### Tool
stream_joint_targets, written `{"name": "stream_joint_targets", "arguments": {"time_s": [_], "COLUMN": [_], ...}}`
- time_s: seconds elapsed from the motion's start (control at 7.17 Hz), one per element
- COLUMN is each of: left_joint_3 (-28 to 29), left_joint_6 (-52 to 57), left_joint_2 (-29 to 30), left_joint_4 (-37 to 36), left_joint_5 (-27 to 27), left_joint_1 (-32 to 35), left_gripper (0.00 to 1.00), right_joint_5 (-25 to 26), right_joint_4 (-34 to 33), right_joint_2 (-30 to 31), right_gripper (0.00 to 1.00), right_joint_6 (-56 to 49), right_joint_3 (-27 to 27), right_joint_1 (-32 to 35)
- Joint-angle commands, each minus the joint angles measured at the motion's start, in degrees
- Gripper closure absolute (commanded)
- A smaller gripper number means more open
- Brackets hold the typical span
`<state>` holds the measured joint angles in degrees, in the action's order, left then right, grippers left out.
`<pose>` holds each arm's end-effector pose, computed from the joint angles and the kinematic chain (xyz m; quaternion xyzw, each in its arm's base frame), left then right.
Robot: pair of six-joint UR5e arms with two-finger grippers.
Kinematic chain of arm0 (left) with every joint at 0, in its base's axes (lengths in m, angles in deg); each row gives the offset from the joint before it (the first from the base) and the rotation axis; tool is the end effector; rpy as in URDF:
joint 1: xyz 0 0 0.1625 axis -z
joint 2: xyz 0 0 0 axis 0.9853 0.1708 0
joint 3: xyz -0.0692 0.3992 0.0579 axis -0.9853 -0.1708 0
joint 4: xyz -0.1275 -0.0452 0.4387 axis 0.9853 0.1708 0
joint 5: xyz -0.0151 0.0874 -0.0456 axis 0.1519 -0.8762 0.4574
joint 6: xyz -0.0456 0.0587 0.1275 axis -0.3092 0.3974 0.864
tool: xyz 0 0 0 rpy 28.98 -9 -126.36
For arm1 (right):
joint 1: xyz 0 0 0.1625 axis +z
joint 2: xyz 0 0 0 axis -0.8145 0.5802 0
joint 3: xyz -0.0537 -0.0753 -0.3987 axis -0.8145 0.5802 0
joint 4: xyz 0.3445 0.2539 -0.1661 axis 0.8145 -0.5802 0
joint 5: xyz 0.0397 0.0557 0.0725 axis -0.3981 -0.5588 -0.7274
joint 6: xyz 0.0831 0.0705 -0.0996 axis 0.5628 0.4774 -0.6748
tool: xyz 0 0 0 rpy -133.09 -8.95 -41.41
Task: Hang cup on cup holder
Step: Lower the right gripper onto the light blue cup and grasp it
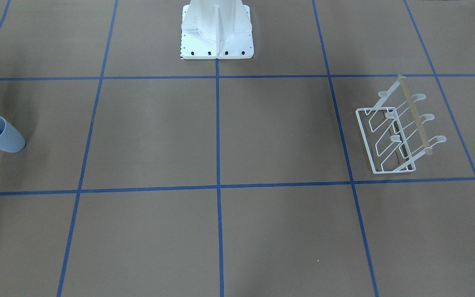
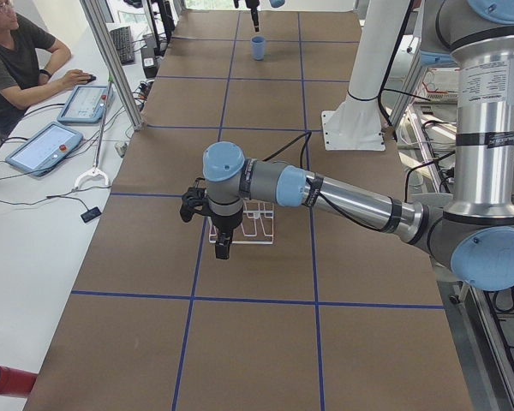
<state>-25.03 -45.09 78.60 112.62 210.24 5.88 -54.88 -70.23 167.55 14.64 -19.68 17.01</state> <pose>0.0045 -0.5138 0.5349 0.0526 0.3763 0.0429 0.9240 -0.1434 -0.5242 0.5855 -0.0329 -0.3819 -0.0788 0.9202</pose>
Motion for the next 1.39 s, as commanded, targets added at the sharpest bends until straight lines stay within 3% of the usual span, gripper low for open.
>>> {"name": "stream_joint_targets", "arguments": {"time_s": [0.0,0.14,0.7,0.84,1.12,1.25], "left_joint_3": [-0.08,0.0,-0.35,-0.35,-0.35,-0.35], "left_joint_6": [0.0,0.0,0.0,-0.09,-0.09,-1.13], "left_joint_2": [0.28,0.63,0.81,0.9,0.99,1.08], "left_joint_4": [-0.07,-0.07,-0.07,-0.16,-0.16,-0.07], "left_joint_5": [-0.07,-0.16,-0.07,-0.07,-0.07,0.01], "left_joint_1": [0.0,0.0,0.0,0.0,0.0,0.0], "left_gripper": [0.01,0.01,0.01,0.01,0.01,0.01], "right_joint_5": [0.39,0.31,-0.83,-0.75,-0.83,-1.01], "right_joint_4": [14.62,22.19,23.5,23.49,23.32,23.32], "right_joint_2": [0.26,0.36,3.17,3.69,3.96,4.05], "right_gripper": [0.0,0.0,0.02,0.27,0.63,1.0], "right_joint_6": [10.37,11.28,15.86,15.86,15.86,15.77], "right_joint_3": [5.83,10.3,5.69,5.78,5.95,5.78], "right_joint_1": [-2.71,-3.08,-3.34,-3.52,-3.87,-3.87]}}
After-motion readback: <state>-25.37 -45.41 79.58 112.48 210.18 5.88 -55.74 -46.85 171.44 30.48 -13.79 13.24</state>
